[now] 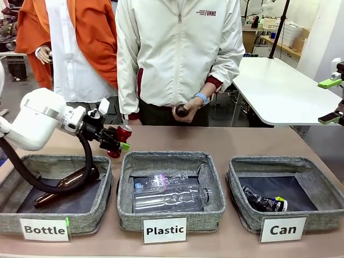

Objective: Sort the can waste into the basket.
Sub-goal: Pick up the can waste from the table and place it in the right Fabric basket.

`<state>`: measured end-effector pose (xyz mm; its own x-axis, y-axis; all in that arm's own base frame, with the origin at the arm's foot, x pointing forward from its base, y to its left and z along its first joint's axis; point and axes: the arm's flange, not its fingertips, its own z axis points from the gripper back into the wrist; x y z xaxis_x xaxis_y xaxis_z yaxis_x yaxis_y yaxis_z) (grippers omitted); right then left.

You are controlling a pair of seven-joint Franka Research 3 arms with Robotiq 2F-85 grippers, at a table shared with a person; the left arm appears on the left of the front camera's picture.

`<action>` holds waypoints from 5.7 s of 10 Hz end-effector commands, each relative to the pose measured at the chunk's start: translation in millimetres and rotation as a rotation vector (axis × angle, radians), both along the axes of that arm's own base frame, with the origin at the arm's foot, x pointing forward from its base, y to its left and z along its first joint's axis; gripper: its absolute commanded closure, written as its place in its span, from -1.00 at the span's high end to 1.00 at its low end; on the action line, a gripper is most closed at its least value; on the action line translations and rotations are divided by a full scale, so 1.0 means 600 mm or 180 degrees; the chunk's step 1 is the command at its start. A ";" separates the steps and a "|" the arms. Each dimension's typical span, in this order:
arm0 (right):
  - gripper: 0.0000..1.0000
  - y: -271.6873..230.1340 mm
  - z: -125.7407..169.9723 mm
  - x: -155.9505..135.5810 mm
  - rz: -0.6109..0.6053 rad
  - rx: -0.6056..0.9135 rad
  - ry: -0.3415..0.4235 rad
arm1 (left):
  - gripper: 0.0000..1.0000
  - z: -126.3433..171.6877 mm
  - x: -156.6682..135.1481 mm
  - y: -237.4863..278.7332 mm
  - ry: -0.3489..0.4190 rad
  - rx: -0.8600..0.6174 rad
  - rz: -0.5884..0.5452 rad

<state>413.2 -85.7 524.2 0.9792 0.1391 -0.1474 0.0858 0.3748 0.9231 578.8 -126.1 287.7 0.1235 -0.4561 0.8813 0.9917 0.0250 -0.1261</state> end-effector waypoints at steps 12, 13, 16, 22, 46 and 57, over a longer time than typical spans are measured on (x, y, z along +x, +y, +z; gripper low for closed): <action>1.00 -0.005 0.004 -0.001 0.0066 -0.0011 -0.0038 | -1.00 0.233 -0.315 0.192 -0.0695 0.0290 -0.0085; 1.00 -0.005 0.004 -0.001 0.0066 -0.0011 -0.0038 | -1.00 0.250 -0.297 0.188 -0.0662 0.0313 -0.0179; 1.00 -0.005 0.004 -0.001 0.0066 -0.0011 -0.0038 | -1.00 0.349 -0.280 0.409 -0.0456 0.0484 -0.0167; 1.00 -0.005 0.004 -0.001 0.0066 -0.0011 -0.0038 | -1.00 0.394 -0.402 0.691 -0.0415 -0.0065 0.1289; 1.00 -0.253 0.021 -0.219 -0.0466 -0.0418 0.0335 | -1.00 0.230 -0.359 -0.603 0.0078 0.0146 -0.0005; 1.00 -0.275 0.001 -0.247 -0.0472 -0.0546 0.0466 | -0.20 0.200 -0.341 -0.749 -0.0095 0.0072 -0.0737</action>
